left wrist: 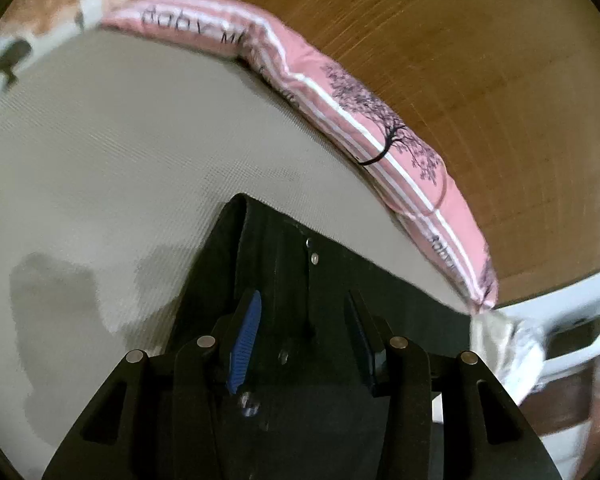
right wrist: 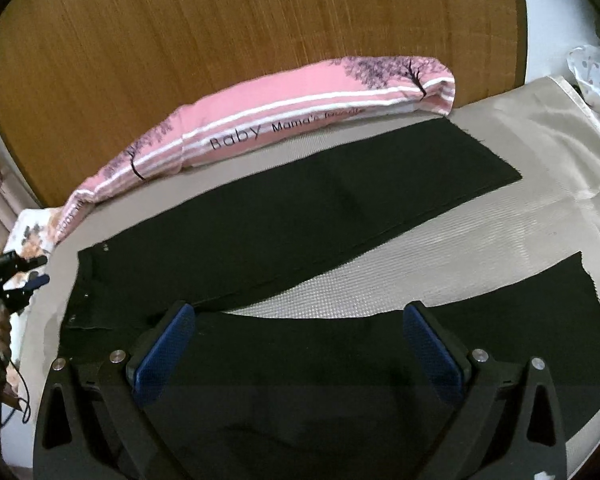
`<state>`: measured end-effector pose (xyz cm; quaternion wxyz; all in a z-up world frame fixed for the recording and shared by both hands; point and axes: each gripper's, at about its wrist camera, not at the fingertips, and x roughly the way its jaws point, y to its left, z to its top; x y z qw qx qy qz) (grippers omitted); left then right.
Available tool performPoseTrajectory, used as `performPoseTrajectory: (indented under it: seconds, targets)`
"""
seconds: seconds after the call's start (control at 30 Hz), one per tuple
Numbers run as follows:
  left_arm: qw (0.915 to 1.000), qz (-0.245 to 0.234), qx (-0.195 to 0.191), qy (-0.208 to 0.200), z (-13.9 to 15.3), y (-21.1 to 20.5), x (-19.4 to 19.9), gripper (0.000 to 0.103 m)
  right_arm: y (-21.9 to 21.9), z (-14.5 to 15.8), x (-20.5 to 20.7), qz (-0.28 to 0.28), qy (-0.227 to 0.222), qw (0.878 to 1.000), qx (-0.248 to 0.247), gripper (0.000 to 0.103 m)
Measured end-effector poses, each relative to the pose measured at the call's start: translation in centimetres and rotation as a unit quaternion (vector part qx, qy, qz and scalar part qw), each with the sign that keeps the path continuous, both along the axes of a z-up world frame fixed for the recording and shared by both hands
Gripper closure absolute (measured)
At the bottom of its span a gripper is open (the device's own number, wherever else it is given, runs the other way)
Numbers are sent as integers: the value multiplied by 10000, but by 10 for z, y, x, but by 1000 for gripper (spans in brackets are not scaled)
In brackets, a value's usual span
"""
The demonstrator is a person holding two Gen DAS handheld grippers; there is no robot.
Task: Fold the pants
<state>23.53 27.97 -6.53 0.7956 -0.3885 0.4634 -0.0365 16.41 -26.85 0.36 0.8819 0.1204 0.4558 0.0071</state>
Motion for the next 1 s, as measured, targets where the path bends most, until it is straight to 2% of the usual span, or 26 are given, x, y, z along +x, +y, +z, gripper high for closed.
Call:
performPoseTrajectory:
  seconds: [0.13, 0.33, 0.53, 0.67, 0.73, 0.8, 0.9, 1.0]
  targets:
    - [9993, 99, -314, 200, -24, 13, 19, 59, 7, -8, 17, 14, 111, 9999, -60, 0]
    - [9989, 134, -362, 273, -45, 25, 37, 59, 20, -17, 38, 87, 232, 9997, -90, 0]
    - [9988, 6, -418, 246, -55, 28, 56, 65, 31, -29, 54, 134, 336, 9993, -46, 0]
    - [9987, -194, -383, 275, -60, 24, 68, 74, 33, -35, 60, 131, 375, 9992, -38, 1]
    - [9986, -266, -392, 247, -60, 23, 69, 75, 33, -36, 63, 147, 370, 9992, -76, 1]
    - [9978, -351, -528, 193, -59, 23, 69, 80, 32, -36, 69, 204, 352, 9991, -127, 1]
    - [9967, -443, -679, 102, -57, 24, 68, 81, 29, -37, 80, 258, 329, 9989, -200, 1]
    - [9967, -565, -555, 167, -62, 24, 73, 81, 27, -39, 91, 258, 327, 9988, -251, 1]
